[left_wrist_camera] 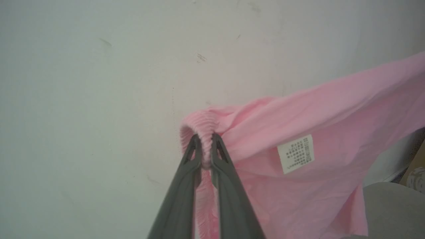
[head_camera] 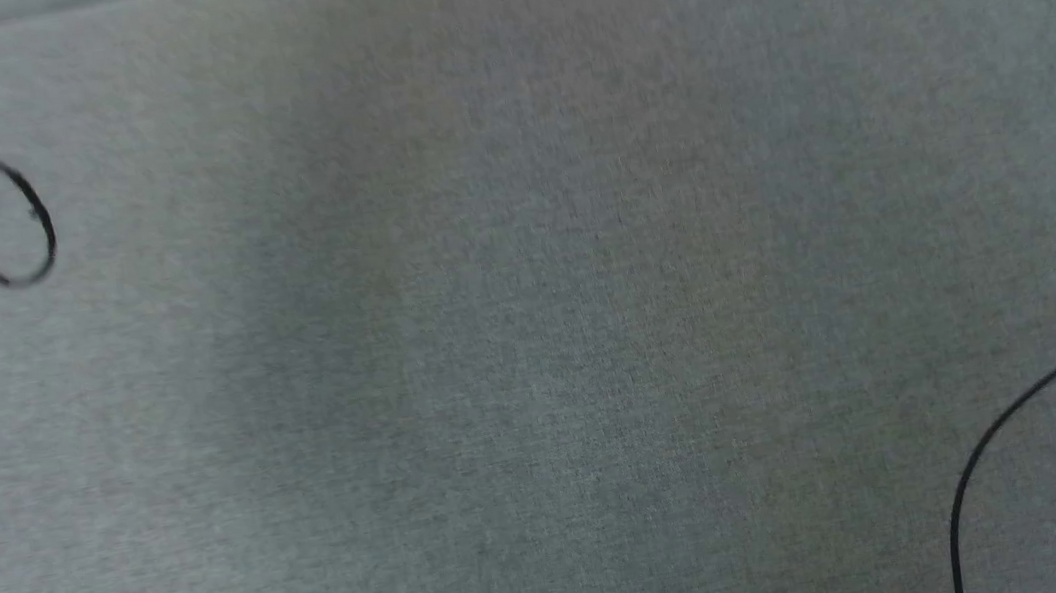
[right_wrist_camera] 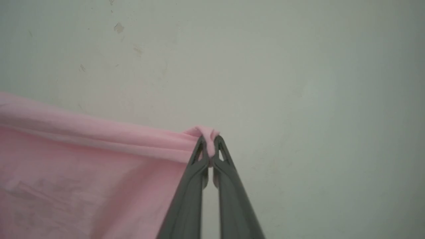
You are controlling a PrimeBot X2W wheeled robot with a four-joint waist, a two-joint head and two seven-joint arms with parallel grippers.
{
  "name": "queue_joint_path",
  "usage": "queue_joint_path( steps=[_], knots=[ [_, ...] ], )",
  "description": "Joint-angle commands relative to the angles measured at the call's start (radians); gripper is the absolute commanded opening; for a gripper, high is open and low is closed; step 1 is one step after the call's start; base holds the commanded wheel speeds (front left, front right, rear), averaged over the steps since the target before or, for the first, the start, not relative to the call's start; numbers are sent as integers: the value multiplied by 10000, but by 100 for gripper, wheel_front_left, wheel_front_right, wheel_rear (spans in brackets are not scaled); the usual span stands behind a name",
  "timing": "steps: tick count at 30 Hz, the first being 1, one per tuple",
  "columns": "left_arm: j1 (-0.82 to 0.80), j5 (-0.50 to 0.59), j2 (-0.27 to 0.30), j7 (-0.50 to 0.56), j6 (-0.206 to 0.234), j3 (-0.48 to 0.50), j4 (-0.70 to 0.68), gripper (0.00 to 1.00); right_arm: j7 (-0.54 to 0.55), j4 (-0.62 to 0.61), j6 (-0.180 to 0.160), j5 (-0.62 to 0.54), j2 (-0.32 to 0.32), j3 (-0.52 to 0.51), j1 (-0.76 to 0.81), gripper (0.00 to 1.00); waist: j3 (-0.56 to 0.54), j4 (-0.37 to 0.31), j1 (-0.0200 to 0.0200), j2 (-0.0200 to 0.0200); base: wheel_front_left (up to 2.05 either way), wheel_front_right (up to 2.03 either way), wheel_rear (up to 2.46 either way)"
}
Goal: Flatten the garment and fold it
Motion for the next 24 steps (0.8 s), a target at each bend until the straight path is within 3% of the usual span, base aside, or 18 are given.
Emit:
queue_joint_path(
  steps=[1,7,12,24],
  knots=[
    [-529,232,-141,-543,-98,-14,633,0,-474,603,-23,-318,214,-54,-427,0,1280,-537,-5,0,0,0,0],
    [-1159,545,-466,-1740,-221,-155,1889,0,-1432,1779,-23,-786,775,-253,-889,0,1503,-510,-5,0,0,0,0],
    [-696,521,-726,-2344,-432,-468,2923,0,-2003,2683,-23,-898,1103,-61,-505,0,1428,-350,-5,0,0,0,0],
    [3616,464,-719,-3643,-653,-1497,3873,0,-2881,3658,-23,141,1183,1904,2970,0,-360,-20,-5,0,0,0,0]
  ],
)
